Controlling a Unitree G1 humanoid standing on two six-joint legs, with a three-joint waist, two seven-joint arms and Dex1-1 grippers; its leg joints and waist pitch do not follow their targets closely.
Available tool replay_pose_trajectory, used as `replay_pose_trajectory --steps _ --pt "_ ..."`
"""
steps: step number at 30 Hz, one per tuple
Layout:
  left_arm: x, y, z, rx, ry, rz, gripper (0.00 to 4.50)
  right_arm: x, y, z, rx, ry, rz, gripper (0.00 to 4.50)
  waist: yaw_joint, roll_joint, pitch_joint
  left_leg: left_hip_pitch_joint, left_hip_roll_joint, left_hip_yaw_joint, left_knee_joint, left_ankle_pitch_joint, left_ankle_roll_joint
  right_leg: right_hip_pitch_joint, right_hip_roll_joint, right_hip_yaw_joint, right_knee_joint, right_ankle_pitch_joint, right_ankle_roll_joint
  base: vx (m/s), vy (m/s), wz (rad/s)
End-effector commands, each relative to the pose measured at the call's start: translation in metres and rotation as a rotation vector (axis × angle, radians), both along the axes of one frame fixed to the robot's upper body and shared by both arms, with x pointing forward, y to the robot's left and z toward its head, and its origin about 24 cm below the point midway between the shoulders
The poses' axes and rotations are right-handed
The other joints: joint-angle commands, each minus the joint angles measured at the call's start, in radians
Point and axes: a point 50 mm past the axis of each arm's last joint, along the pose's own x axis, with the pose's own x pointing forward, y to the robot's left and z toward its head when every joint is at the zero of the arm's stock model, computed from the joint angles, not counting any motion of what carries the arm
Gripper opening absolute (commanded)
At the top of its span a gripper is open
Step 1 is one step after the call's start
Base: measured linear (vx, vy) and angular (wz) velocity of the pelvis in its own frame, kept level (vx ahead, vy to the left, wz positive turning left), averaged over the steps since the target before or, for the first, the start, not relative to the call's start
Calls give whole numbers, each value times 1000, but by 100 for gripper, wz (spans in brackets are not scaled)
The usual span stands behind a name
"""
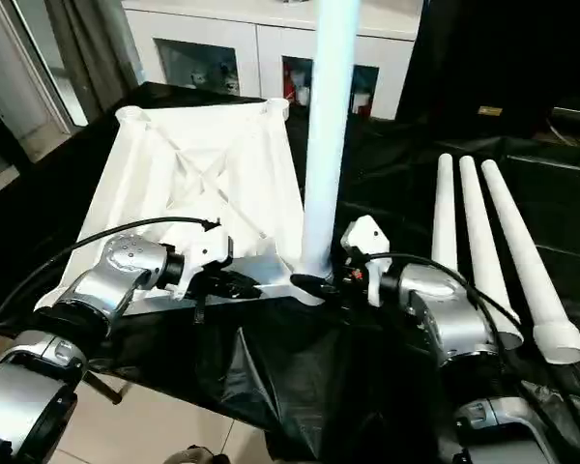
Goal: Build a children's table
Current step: Rotate leg to tighten
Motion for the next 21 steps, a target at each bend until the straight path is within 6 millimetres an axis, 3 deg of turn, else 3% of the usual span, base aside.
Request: replay_pose_trajectory --steps 1,7,11,12,14,16,18,21 --pt "-4 -3 0 -42 12 -26 0 -4 5 -1 14 13 21 320 -1 -12 -74 14 69 -31 -70 -186 77 48 -87 50 -68 -222 -237 0 0 0" --pt "-3 -4 1 -58 16 -12 0 -2 4 -15 -31 42 -93 275 -3 -10 -72 16 68 -31 -72 -200 60 45 -89 51 -73 -259 -230 0 0 0" --pt "7 -12 1 -66 -20 121 0 4 8 -37 -74 68 -330 274 -17 -12 -66 18 64 -34 -77 -246 30 42 -91 51 -84 -353 -206 0 0 0" --pt "10 -14 1 -59 -29 155 0 6 10 -41 -63 79 -386 273 -30 -13 -60 25 59 -37 -80 -293 12 38 -90 50 -95 -440 -185 0 0 0" --pt "14 -17 2 -59 -40 203 0 9 12 -45 -56 89 -473 273 -34 -12 -60 26 59 -39 -81 -303 6 38 -92 50 -100 -477 -172 0 0 0" --pt "21 -25 5 -84 -48 293 0 18 16 -50 -26 126 -639 272 -40 -11 -57 34 56 -43 -80 -341 -3 31 -93 47 -110 -552 -149 0 0 0" --pt "28 -36 8 -96 -69 386 0 26 28 -52 2 156 -761 272 -47 -7 -58 34 55 -46 -83 -356 -9 31 -90 44 -115 -565 -131 0 0 0" --pt "33 -44 9 -93 -95 463 0 32 42 -51 2 163 -799 272 -55 -5 -57 39 52 -45 -80 -384 -9 23 -90 43 -119 -577 -135 0 0 0"
